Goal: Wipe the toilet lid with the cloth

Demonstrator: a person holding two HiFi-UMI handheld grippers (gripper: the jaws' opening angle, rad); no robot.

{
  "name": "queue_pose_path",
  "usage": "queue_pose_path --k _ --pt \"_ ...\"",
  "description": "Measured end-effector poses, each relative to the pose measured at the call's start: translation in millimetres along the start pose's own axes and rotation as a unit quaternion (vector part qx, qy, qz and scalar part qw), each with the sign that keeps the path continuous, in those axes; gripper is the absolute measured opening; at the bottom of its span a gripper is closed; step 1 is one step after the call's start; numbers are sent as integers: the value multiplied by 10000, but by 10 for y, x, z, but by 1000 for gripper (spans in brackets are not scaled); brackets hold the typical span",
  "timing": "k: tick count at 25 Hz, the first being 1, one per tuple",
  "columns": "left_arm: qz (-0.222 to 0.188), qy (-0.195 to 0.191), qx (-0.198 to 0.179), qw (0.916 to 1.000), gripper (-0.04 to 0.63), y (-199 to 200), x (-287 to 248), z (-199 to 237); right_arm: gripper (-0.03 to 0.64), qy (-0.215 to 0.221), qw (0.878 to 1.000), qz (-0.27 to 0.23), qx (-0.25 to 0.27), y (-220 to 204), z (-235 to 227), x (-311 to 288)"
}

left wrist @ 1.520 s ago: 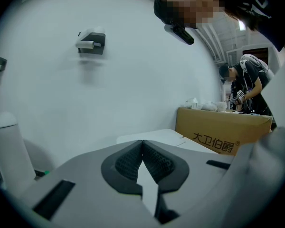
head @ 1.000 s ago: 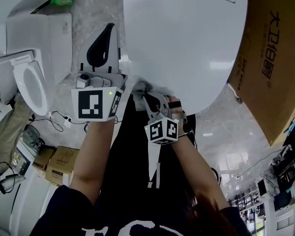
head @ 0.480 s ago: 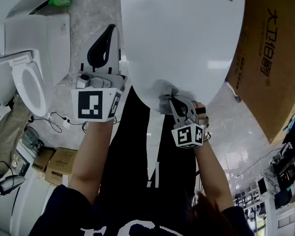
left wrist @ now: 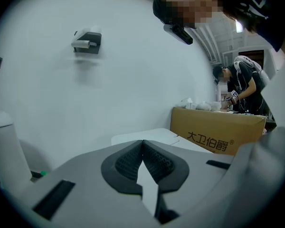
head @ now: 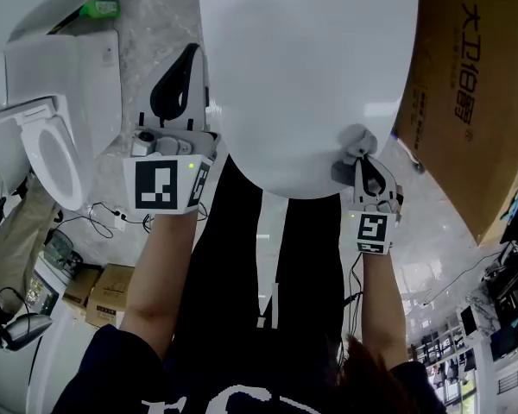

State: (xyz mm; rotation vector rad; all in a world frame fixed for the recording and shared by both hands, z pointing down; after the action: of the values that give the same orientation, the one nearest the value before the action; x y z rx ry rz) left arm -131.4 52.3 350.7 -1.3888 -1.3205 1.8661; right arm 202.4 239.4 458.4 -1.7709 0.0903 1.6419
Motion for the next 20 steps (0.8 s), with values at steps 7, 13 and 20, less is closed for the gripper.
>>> queue_pose_path --k 7,13,20 --pt "-28 -76 -49 10000 20 48 -17 -60 34 134 9994 5 -322 82 293 -7" --pt "-91 -55 -60 9999 20 91 -28 -108 34 1305 9850 -331 1075 385 1085 -165" --pt "-14 -6 -68 10000 20 32 26 -142 34 2318 9331 -412 2719 448 1500 -165"
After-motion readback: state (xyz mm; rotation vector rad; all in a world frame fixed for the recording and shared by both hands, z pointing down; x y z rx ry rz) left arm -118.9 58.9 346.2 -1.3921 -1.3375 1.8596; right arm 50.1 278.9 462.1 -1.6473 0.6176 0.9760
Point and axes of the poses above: the fingertips, and each gripper's own axes: x backward along the fingers, z to its left, y out of its top, the point moved 10 cm from there along x, backward along the fingers, and after that the axes turned 9 degrees about z, right-handed, at the moved point
